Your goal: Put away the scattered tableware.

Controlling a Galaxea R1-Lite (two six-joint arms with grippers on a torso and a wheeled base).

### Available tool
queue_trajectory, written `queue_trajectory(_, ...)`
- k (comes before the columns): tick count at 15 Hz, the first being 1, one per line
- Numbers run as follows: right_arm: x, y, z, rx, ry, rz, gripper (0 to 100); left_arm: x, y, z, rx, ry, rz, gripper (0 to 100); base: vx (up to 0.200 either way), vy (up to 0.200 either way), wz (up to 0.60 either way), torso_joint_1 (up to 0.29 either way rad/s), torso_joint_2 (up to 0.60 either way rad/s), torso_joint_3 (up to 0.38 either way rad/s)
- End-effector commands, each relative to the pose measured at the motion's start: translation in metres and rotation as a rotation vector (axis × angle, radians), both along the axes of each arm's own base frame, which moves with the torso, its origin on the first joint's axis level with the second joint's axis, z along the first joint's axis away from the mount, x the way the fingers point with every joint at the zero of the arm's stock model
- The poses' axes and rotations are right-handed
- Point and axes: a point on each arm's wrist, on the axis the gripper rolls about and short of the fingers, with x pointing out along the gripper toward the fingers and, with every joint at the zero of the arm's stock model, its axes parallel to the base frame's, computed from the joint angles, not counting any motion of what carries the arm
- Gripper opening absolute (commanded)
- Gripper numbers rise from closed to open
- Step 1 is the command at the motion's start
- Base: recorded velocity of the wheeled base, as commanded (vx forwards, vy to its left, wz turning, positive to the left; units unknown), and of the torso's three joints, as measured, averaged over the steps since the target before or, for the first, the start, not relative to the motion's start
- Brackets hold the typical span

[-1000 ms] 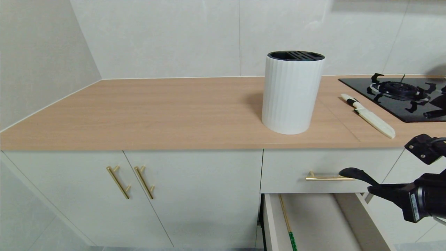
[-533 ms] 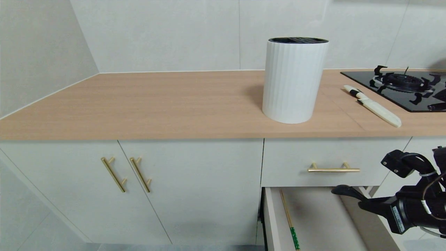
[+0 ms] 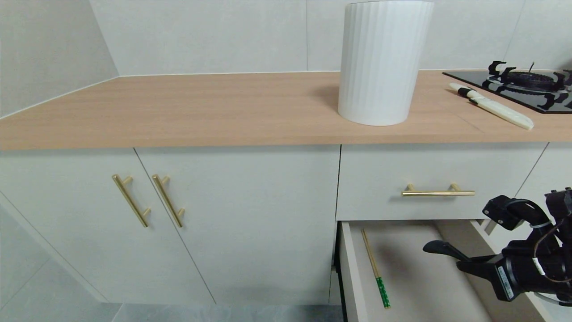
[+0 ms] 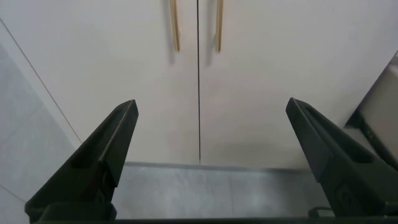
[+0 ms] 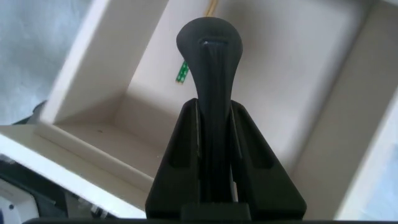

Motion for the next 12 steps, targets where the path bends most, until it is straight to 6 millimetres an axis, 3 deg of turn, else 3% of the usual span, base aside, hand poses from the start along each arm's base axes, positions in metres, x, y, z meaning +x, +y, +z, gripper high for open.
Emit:
queue_trajectory(1,0.0,0.0,-0.001,0.0,0.004,0.001,0,0.0,0.0,0.0,0.0,0.001,0.001,100,0.0,0.0,0.0,-0.032,0.16,0.119)
queue_trajectory(5,0.003,0.001,-0.004,-0.005,0.021,0.0,0,0.0,0.0,0.0,0.0,0.001,0.001,100,0.0,0.0,0.0,-0.009,0.04,0.043)
queue_trajectory(8,0.015,0.003,-0.019,-0.054,0.084,-0.036,0,0.0,0.0,0.0,0.0,0.001,0.001,100,0.0,0.0,0.0,0.0,0.0,0.0)
queue_trajectory(10,0.035,0.008,-0.036,-0.108,0.089,-0.116,0,0.0,0.0,0.0,0.0,0.001,0.001,100,0.0,0.0,0.0,0.0,0.0,0.0)
queue_trajectory(12,0.055,0.025,-0.059,-0.066,0.119,-0.234,0,0.0,0.0,0.0,0.0,0.001,0.001,100,0.0,0.0,0.0,0.0,0.0,0.0)
